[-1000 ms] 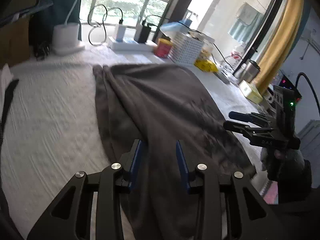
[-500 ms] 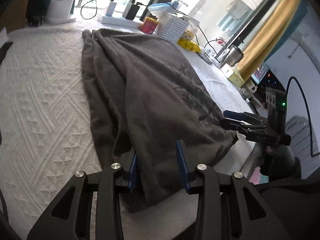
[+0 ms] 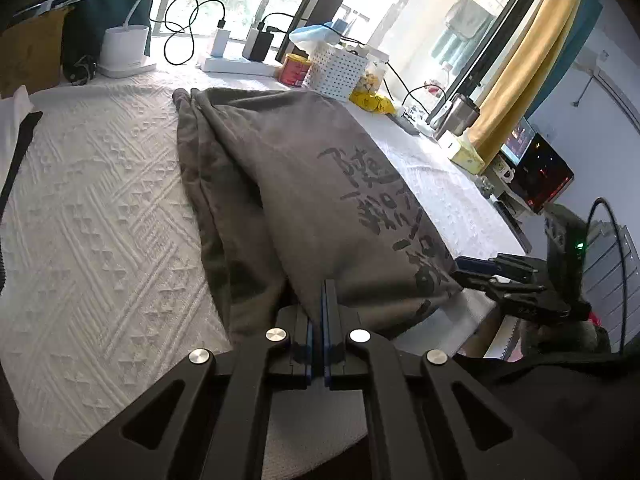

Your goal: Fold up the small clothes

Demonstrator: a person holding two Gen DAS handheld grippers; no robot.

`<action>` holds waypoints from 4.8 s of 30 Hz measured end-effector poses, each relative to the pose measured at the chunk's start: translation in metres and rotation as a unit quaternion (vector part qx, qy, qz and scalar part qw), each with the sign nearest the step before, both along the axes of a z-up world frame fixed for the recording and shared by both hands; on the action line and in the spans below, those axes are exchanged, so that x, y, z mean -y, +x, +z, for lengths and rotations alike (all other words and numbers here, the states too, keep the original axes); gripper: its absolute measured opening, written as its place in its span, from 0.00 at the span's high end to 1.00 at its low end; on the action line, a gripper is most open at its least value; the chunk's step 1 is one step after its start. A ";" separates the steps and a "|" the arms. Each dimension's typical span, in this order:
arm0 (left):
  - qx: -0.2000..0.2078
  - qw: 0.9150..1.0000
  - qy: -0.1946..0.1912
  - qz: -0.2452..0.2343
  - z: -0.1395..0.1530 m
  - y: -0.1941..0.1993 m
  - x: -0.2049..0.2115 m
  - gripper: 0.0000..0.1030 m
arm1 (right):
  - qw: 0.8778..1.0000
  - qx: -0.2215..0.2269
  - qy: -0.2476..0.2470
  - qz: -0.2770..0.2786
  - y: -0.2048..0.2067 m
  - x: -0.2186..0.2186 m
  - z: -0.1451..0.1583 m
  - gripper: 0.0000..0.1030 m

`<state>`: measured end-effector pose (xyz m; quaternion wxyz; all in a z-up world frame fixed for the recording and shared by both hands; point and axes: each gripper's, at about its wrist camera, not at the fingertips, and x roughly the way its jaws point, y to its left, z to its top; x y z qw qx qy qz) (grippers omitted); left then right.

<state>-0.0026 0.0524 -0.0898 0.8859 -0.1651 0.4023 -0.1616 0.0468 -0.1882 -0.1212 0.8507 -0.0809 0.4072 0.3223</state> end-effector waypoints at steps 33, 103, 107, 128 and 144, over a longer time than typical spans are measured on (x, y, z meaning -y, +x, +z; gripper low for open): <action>0.003 1.000 0.010 -0.021 -0.011 -0.003 0.003 0.99 | 0.994 -0.053 0.068 -0.066 0.007 0.020 -0.001 0.63; -0.022 0.992 0.117 0.043 0.028 0.115 -0.005 0.49 | 0.999 0.015 0.039 -0.034 0.107 -0.003 0.028 0.45; -0.020 0.992 0.118 0.051 0.027 0.128 -0.012 0.49 | 0.999 0.015 0.037 -0.033 0.118 -0.009 0.028 0.45; -0.022 0.985 0.119 0.127 0.005 0.198 -0.066 0.28 | 0.998 0.021 0.047 -0.039 0.197 -0.026 0.028 0.45; -0.049 0.992 0.115 0.037 -0.014 0.224 -0.028 0.22 | 0.997 -0.019 0.078 -0.008 0.261 -0.070 0.009 0.45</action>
